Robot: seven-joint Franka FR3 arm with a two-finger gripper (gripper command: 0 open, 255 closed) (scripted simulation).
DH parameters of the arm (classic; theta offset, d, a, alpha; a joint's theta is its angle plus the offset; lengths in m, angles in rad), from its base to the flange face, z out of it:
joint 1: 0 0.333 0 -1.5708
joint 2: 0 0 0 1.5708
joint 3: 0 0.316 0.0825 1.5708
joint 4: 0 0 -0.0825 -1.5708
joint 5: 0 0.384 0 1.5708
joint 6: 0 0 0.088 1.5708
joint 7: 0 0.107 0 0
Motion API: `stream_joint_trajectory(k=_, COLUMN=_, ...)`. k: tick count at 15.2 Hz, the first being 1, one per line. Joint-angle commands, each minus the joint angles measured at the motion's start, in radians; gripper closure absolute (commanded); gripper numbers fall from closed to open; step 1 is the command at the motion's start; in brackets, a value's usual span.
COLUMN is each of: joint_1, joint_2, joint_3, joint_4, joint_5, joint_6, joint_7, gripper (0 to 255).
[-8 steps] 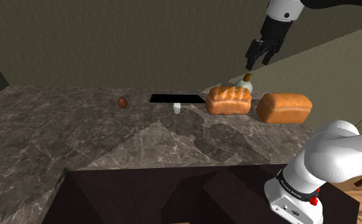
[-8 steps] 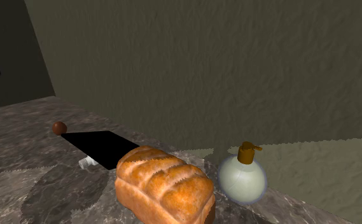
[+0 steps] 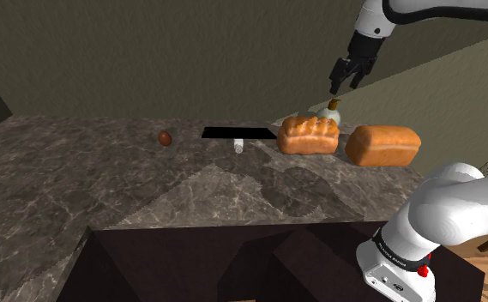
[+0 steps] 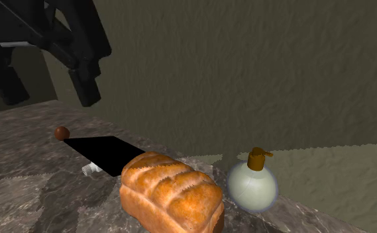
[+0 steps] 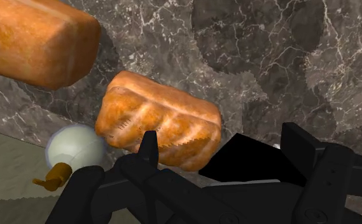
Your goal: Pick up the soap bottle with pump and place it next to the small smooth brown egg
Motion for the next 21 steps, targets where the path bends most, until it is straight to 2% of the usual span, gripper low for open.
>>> stream_joint_trajectory(k=1, joint_1=-0.011, joint_2=0.038, joint_3=-0.042, joint_4=-0.003, joint_5=-0.013, joint_6=0.047, joint_7=-0.035, gripper=0)
stream_joint_trajectory(k=7, joint_1=-0.032, joint_2=0.18, joint_3=-0.164, joint_4=0.032, joint_5=-0.024, joint_6=0.165, joint_7=-0.138, gripper=0)
stream_joint_trajectory(k=12, joint_1=-0.039, joint_2=0.324, joint_3=-0.265, joint_4=0.093, joint_5=0.003, joint_6=0.253, joint_7=-0.236, gripper=0)
stream_joint_trajectory(k=17, joint_1=-0.042, joint_2=0.493, joint_3=-0.362, joint_4=0.184, joint_5=0.076, joint_6=0.323, joint_7=-0.352, gripper=0)
stream_joint_trajectory(k=21, joint_1=-0.056, joint_2=0.648, joint_3=-0.427, joint_4=0.279, joint_5=0.175, joint_6=0.358, joint_7=-0.462, gripper=0)
